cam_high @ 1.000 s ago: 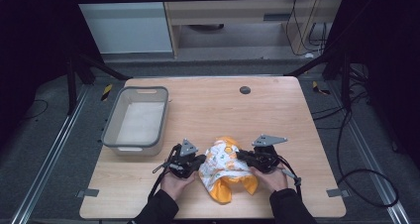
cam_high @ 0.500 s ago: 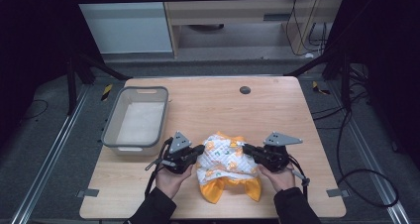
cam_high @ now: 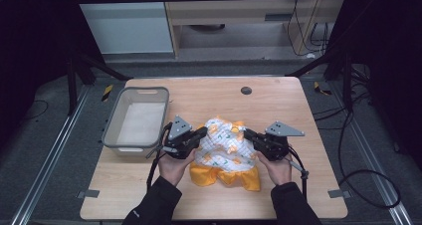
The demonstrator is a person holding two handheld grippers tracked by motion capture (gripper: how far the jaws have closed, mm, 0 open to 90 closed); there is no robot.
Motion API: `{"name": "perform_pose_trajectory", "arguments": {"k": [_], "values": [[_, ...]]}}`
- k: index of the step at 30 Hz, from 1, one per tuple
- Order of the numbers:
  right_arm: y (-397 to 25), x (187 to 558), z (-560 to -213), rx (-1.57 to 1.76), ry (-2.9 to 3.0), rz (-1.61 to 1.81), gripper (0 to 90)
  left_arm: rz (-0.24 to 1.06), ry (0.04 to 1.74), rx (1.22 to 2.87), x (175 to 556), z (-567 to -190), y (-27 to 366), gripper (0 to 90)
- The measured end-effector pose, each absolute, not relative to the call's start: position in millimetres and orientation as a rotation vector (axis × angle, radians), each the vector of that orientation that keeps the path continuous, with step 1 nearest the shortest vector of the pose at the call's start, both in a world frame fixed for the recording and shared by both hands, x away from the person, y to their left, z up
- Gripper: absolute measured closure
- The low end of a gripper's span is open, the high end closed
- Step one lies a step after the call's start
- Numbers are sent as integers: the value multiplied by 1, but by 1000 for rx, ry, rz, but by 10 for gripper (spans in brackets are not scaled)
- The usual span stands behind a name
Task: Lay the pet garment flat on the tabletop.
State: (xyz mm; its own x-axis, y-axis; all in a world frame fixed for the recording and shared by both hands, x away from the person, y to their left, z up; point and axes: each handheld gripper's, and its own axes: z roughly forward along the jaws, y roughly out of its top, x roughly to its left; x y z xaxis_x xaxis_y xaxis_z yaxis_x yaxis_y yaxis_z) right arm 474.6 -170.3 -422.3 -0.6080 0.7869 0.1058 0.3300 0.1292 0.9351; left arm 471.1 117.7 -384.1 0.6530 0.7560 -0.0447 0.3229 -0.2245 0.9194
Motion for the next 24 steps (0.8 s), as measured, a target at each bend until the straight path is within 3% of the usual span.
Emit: {"name": "perform_pose_trajectory", "arguments": {"k": [10,12,13,14,15,24], "values": [[-155,497,-436,1113,1817,1403,860,567,944,1767,506,-396,109,871],[-154,506,-439,1136,1804,1369,823,556,989,1749,516,-401,108,757],[-154,513,-441,1158,1797,1328,738,527,1057,1726,526,-405,111,668],[-154,513,-441,1158,1797,1328,738,527,1057,1726,526,-405,111,617],[-155,516,-440,1172,1794,1314,678,522,1074,1720,527,-406,113,578],[-175,501,-426,1169,1844,1330,575,491,1029,1755,509,-401,134,435]]}}
